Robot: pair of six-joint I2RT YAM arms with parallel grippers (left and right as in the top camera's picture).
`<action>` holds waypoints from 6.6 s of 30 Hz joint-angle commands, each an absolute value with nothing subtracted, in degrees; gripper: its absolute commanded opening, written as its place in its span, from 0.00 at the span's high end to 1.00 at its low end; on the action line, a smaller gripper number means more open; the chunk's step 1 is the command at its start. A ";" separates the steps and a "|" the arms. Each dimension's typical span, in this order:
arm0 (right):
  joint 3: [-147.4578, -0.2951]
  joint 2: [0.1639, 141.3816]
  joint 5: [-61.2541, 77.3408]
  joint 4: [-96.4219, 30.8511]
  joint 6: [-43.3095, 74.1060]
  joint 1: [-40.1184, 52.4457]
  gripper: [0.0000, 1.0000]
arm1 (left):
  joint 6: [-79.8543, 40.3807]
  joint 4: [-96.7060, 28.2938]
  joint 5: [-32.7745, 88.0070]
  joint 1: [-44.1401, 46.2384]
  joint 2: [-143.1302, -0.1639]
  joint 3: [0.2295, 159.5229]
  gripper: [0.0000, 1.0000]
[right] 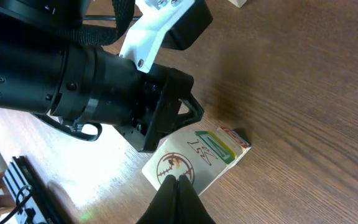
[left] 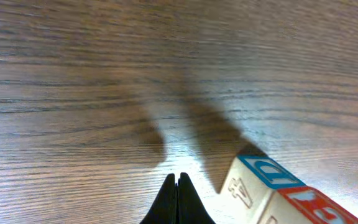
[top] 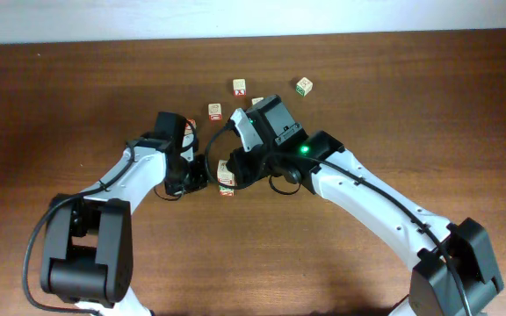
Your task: Rotate 5 blocks
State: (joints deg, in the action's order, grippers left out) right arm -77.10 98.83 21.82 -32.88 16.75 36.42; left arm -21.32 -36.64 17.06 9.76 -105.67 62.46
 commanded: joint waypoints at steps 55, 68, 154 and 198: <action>-80.79 101.27 21.45 -35.90 11.35 38.17 0.76 | -24.82 -37.74 12.60 6.59 -106.13 62.61 1.00; -81.71 101.27 20.71 -35.07 10.90 40.23 0.74 | -24.82 -37.74 12.60 6.59 -106.13 62.61 1.00; -34.06 29.91 -0.99 -13.54 -5.80 6.63 0.01 | -22.24 -42.54 -1.50 6.59 -70.43 67.00 0.01; -0.32 0.21 4.73 -4.10 -5.74 6.35 0.01 | -22.24 -42.94 -1.78 6.57 -68.97 66.94 0.01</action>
State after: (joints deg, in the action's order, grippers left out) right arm -0.84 0.91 4.21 -4.10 -5.85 6.72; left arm -22.76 -42.98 -0.91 6.68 -70.76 66.30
